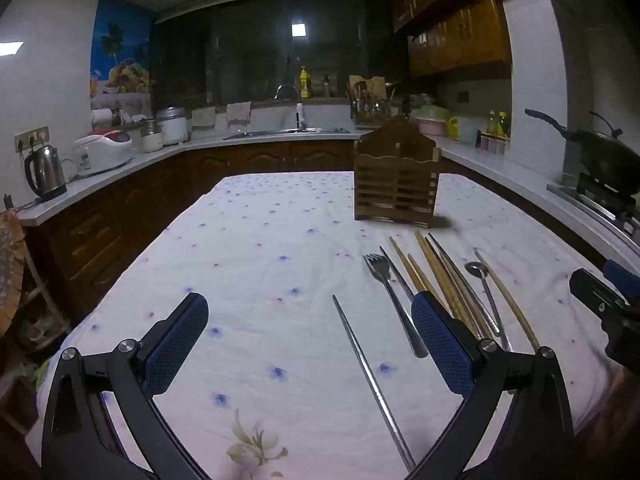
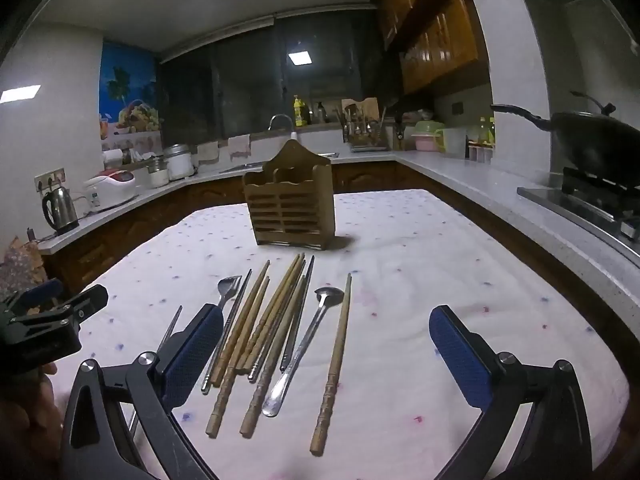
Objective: Organize utensils
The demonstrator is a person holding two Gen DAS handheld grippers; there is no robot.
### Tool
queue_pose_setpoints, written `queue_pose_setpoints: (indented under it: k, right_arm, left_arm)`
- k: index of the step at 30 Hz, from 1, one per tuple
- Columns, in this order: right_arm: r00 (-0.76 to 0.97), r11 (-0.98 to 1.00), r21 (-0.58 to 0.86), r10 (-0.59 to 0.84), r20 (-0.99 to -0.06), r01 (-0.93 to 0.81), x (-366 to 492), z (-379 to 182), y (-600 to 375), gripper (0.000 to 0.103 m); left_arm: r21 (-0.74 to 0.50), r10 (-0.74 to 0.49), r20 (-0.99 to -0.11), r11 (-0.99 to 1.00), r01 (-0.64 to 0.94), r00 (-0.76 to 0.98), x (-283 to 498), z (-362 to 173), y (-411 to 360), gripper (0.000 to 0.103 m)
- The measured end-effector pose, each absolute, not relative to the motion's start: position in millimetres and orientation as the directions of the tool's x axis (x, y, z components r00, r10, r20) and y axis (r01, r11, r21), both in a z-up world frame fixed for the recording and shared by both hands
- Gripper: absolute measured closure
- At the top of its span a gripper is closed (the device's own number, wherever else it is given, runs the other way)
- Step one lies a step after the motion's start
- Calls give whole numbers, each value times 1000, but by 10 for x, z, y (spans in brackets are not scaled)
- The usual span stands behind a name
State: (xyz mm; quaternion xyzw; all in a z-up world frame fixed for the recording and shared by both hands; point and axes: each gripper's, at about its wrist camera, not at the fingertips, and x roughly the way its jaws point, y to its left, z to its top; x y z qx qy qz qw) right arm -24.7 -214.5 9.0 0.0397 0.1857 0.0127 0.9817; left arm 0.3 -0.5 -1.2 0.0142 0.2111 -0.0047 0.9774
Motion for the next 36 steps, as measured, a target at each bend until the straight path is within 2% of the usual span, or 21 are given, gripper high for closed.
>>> queue_pose_setpoints:
  k: [2, 3, 36]
  right_arm:
    - [931, 997, 80, 37, -363, -9, -223, 85, -2197, 0]
    - [940, 998, 68, 36, -340, -14, -240, 85, -2192, 0]
    - [939, 992, 108, 103, -327, -71, -324, 171, -2125, 0]
  left_arm:
    - [29, -19, -433, 999, 35, 901, 45, -17, -36, 0]
    - [29, -17, -423, 999, 32, 906, 30, -18, -32, 0]
    - [31, -8, -395, 999, 22, 919, -133, 88, 17, 0]
